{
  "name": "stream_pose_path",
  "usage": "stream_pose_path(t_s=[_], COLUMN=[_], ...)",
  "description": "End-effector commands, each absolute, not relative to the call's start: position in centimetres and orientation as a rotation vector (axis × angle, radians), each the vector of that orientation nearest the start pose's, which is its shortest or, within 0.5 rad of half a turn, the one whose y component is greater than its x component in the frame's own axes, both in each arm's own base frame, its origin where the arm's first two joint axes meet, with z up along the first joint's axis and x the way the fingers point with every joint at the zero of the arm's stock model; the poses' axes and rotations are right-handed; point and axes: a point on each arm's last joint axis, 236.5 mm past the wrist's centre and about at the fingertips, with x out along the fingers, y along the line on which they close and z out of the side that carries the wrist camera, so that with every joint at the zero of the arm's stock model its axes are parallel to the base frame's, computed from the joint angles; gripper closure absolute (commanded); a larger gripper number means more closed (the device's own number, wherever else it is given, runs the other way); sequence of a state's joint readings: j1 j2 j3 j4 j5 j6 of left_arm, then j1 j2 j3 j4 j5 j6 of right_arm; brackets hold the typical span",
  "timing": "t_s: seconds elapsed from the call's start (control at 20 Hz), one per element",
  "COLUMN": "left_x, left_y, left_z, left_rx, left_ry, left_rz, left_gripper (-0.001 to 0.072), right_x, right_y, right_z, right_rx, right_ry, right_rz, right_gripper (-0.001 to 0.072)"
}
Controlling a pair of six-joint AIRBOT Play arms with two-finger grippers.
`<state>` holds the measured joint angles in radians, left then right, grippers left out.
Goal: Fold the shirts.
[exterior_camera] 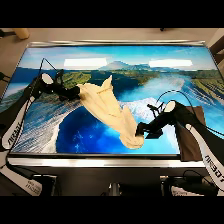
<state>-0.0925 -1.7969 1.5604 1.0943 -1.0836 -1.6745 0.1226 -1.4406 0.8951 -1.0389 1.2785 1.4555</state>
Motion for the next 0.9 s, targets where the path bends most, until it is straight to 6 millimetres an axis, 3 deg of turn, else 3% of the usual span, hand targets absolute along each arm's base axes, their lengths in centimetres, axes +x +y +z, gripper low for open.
stream_pose_path(t_s=[0.0, 0.05, 0.15, 0.25, 0.35, 0.4, 0.45, 0.5, 0.55, 0.6, 0.65, 0.75, 0.85], left_x=[49.4, 49.4, 49.3, 48.4, 45.5, 42.8, 39.8, 36.1, 32.3, 29.1, 26.3, 23.2, 22.9], left_y=[-14.7, -14.7, -14.6, -13.8, -12.1, -11.2, -10.3, -9.4, -8.5, -7.9, -7.4, -7.0, -7.0], left_z=[-1.7, 0.0, 5.7, 13.9, 25.3, 31.5, 36.7, 41.5, 45.0, 47.1, 48.6, 49.8, 49.3], left_rx=[-0.448, -0.423, -0.283, -0.158, -0.071, -0.043, -0.028, -0.030, -0.051, -0.088, -0.130, -0.159, -0.161], left_ry=[1.256, 1.219, 1.074, 0.888, 0.635, 0.488, 0.356, 0.224, 0.125, 0.063, 0.015, -0.033, -0.015], left_rz=[-0.267, -0.281, -0.368, -0.400, -0.379, -0.363, -0.345, -0.329, -0.310, -0.301, -0.299, -0.301, -0.301], left_gripper=[0.0689, 0.0689, 0.0689, 0.0689, 0.0689, 0.0689, 0.0690, 0.0689, 0.0690, 0.0690, 0.0689, 0.0690, 0.0690], right_x=[24.7, 24.9, 26.8, 31.3, 35.9, 36.9, 36.4, 34.7, 32.1, 29.0, 26.3, 23.1, 22.6], right_y=[18.1, 18.6, 18.2, 16.1, 12.6, 10.3, 8.7, 7.3, 6.6, 6.1, 5.8, 5.2, 5.0], right_z=[-10.9, -10.7, -8.2, -1.7, 10.0, 17.6, 24.7, 31.9, 37.2, 41.3, 43.7, 45.6, 46.3], right_rx=[0.313, 0.301, 0.269, 0.176, 0.071, 0.024, -0.004, -0.018, -0.007, 0.026, 0.071, 0.143, 0.171], right_ry=[1.804, 1.788, 1.716, 1.491, 1.131, 0.910, 0.703, 0.492, 0.330, 0.193, 0.107, 0.039, 0.010], right_rz=[0.474, 0.480, 0.492, 0.481, 0.413, 0.355, 0.307, 0.266, 0.242, 0.234, 0.230, 0.219, 0.216], right_gripper=[0.0396, 0.0671, 0.0688, 0.0688, 0.0687, 0.0687, 0.0687, 0.0687, 0.0687, 0.0686, 0.0686, 0.0686, 0.0686])
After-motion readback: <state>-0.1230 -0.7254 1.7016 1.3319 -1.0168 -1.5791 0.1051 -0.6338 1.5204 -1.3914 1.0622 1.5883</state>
